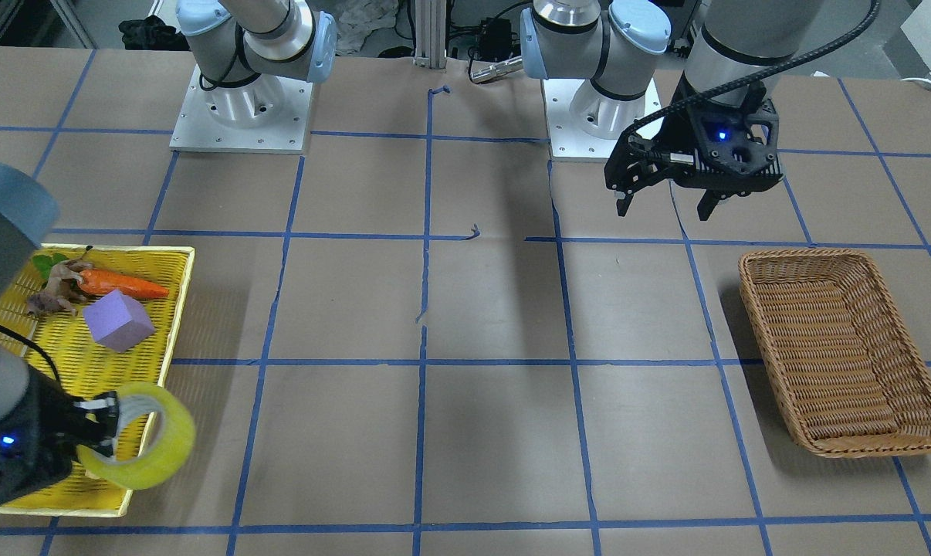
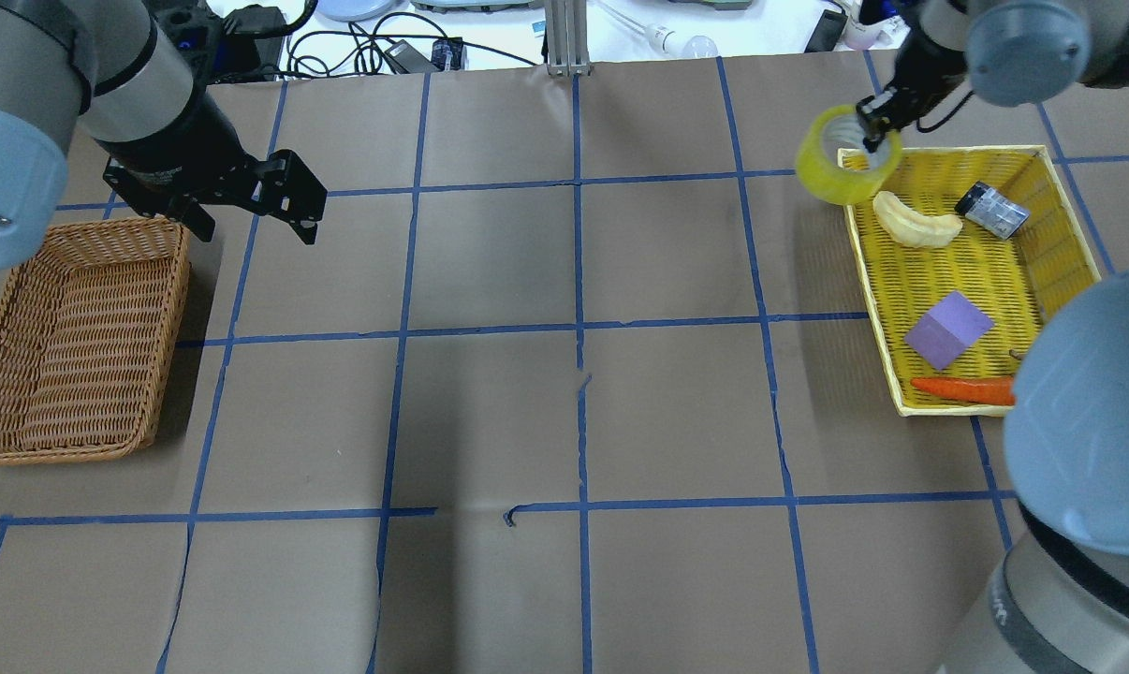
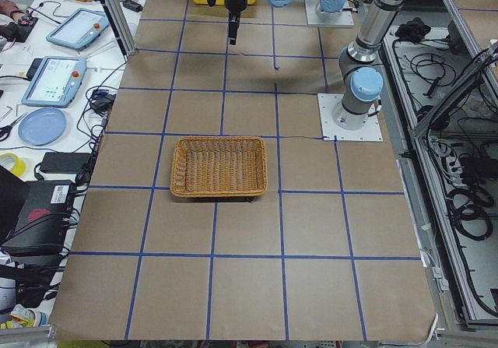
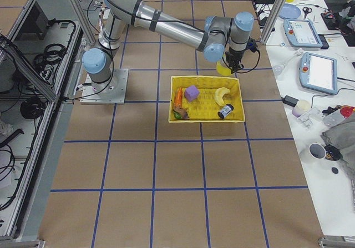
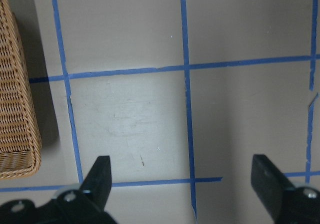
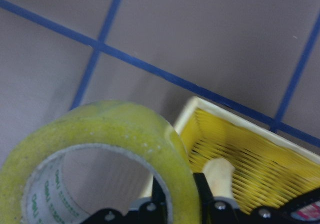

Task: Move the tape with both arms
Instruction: 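Carry the tape roll with the right gripper toward the table center and set it down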

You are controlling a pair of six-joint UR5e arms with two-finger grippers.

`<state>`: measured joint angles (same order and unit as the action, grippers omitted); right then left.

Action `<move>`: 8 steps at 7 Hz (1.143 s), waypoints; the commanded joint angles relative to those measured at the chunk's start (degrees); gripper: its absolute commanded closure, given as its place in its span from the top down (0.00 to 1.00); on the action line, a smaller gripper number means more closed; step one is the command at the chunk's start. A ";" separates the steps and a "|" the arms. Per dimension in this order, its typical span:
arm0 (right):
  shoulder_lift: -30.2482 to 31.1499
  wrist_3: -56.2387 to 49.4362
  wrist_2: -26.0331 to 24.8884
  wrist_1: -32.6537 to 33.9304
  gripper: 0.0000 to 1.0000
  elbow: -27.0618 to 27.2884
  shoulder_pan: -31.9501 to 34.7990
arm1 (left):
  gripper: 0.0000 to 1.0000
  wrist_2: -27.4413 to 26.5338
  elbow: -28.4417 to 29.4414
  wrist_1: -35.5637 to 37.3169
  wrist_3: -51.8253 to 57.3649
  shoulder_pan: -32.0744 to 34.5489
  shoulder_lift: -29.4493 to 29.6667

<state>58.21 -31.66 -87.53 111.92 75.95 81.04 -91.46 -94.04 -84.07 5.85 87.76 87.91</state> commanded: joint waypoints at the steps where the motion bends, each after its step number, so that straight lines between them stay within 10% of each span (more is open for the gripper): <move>1: -5.90 12.29 0.25 0.05 0.00 -4.31 9.89 | 1.00 0.05 0.09 0.31 0.04 0.21 0.24; 8: -12.33 33.33 0.61 2.16 0.00 -5.91 22.84 | 1.00 -0.04 -2.45 0.75 0.04 0.13 0.16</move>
<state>46.66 1.11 -86.84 113.80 69.88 102.66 -91.43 -95.35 -83.29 5.89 87.93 88.31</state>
